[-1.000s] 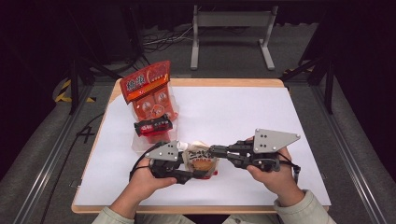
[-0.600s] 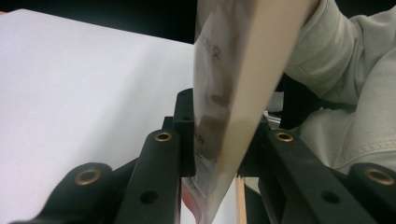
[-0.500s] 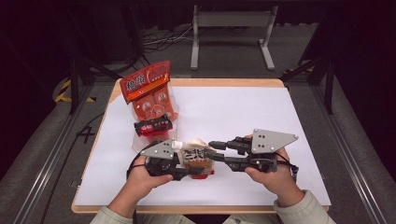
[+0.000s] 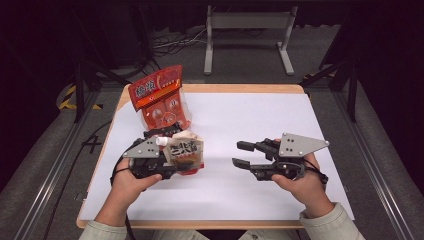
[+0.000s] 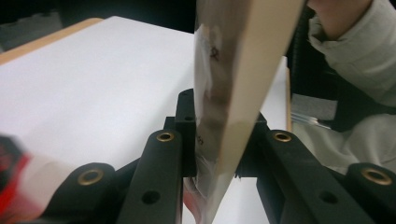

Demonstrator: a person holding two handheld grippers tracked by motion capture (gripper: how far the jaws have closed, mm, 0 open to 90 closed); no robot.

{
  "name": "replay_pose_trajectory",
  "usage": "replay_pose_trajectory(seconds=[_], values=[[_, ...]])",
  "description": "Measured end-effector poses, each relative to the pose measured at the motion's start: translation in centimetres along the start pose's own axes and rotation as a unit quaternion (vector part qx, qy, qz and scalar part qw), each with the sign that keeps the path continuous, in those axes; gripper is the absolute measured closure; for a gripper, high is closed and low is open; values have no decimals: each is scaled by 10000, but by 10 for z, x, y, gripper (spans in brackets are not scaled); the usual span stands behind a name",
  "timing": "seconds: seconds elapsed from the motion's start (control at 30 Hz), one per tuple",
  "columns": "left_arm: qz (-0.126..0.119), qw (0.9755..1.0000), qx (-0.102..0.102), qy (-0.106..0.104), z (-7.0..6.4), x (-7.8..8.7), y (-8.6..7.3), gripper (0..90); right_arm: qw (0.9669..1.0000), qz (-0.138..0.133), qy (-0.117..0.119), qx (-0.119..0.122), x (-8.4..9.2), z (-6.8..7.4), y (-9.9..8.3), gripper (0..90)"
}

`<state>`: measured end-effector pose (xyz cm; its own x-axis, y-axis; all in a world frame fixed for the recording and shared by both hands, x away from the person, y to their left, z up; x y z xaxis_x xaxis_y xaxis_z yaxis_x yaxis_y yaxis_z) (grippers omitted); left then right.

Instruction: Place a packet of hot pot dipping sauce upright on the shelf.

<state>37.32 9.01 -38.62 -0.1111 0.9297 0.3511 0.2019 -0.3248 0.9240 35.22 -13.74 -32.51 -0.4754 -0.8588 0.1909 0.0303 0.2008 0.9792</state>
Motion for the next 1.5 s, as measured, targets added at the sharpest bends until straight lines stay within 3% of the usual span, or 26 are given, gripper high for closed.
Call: replay_pose_trajectory(seconds=[0.3, 0.67, 1.17, 1.37, 1.5], values=[[-84, 9988, 26, 477, 24, 30, -4, 763, 9997, 38, -188, -141, 14, -14, -7, 522], [121, 9964, -116, 834, 49, 40, -17, 763, 9993, 47, -280, -228, 24, -19, -12, 524], [348, 9967, -42, 737, 65, 37, -36, 759, 9993, 39, -292, -248, 28, -19, -14, 519], [322, 9980, 339, 427, 63, 35, -43, 757, 9993, 37, -289, -244, 27, -19, -14, 513], [255, 9976, 559, 303, 63, 36, -46, 752, 9993, 56, -274, -244, 25, -18, -15, 507]])
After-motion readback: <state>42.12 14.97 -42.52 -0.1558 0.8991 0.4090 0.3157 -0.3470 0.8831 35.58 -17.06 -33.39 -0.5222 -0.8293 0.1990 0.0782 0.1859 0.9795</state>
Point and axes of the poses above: each handheld gripper's, and its own axes: x roughly backward along the jaws, y roughly out of its top, z roughly to its left, the point moved 8 cm from there along -x, roughly forward along the jaws, and after that the axes turned 7 degrees about -y, right-handed, at the moved point
